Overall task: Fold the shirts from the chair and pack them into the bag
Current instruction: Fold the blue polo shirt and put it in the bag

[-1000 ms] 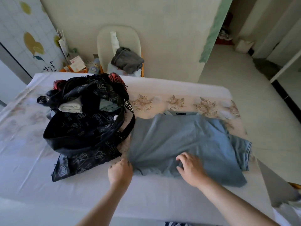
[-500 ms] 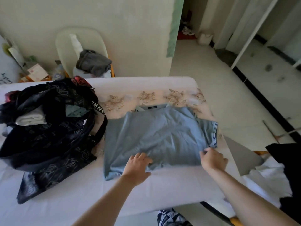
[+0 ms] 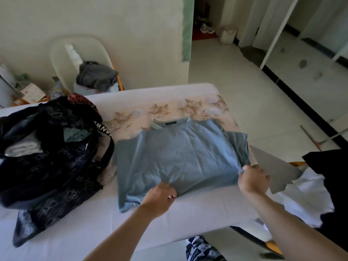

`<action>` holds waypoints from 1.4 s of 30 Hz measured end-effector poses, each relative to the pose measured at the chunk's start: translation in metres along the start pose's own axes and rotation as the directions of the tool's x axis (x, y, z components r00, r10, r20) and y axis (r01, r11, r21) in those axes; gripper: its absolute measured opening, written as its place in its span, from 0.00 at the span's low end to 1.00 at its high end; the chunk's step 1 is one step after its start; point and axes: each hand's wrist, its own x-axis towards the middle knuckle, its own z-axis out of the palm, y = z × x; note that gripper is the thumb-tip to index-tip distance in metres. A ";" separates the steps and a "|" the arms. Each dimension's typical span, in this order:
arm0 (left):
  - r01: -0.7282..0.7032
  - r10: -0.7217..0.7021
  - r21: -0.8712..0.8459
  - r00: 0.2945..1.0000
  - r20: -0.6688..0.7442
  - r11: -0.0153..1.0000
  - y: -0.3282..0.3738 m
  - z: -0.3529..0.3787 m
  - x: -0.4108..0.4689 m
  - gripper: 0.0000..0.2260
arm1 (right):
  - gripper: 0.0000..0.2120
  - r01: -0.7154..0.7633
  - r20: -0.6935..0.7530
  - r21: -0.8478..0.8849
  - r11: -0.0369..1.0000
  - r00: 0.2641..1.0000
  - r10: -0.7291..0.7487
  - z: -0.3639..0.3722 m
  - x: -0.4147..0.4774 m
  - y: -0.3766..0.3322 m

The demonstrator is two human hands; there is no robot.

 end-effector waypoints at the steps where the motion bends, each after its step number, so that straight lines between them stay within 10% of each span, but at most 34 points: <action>1: -0.007 0.007 -0.006 0.999 -0.047 1.000 -0.001 0.001 -0.005 0.07 | 0.14 0.036 -0.022 -0.004 0.999 0.999 -0.036 0.001 -0.003 -0.003; 4: 0.064 -0.046 0.039 0.930 -0.364 0.997 -0.020 0.006 -0.021 0.11 | 0.32 0.326 -0.137 0.058 0.943 0.939 -0.316 0.003 -0.025 -0.034; 7: 0.449 -0.406 -0.071 0.714 -0.570 0.890 -0.040 0.005 -0.042 0.10 | 0.29 0.658 -0.137 0.169 0.734 0.753 -0.644 0.002 -0.059 -0.083; 12: 0.768 -0.850 -0.364 0.475 -0.230 0.527 -0.057 -0.002 -0.074 0.20 | 0.16 0.841 0.041 0.215 0.497 0.501 -0.865 0.025 -0.111 -0.136; 18: 0.562 -0.794 -0.573 0.517 -0.320 0.597 -0.068 -0.021 -0.085 0.05 | 0.13 0.851 0.024 0.055 0.523 0.522 -0.853 0.029 -0.106 -0.139; 23: 0.569 -0.538 -0.033 0.754 -0.377 0.821 -0.085 -0.018 -0.101 0.12 | 0.04 0.901 0.147 0.145 0.410 0.390 -0.909 0.025 -0.103 -0.132; 29: 0.400 -0.334 0.074 0.841 -0.426 0.913 -0.074 -0.044 -0.046 0.21 | 0.03 0.728 0.114 0.335 0.599 0.599 -0.792 0.008 -0.078 -0.143; 42: 0.223 -0.160 0.319 0.964 -0.213 0.921 -0.044 -0.086 0.135 0.33 | 0.15 0.537 0.165 0.250 0.806 0.797 -0.581 -0.013 0.098 -0.147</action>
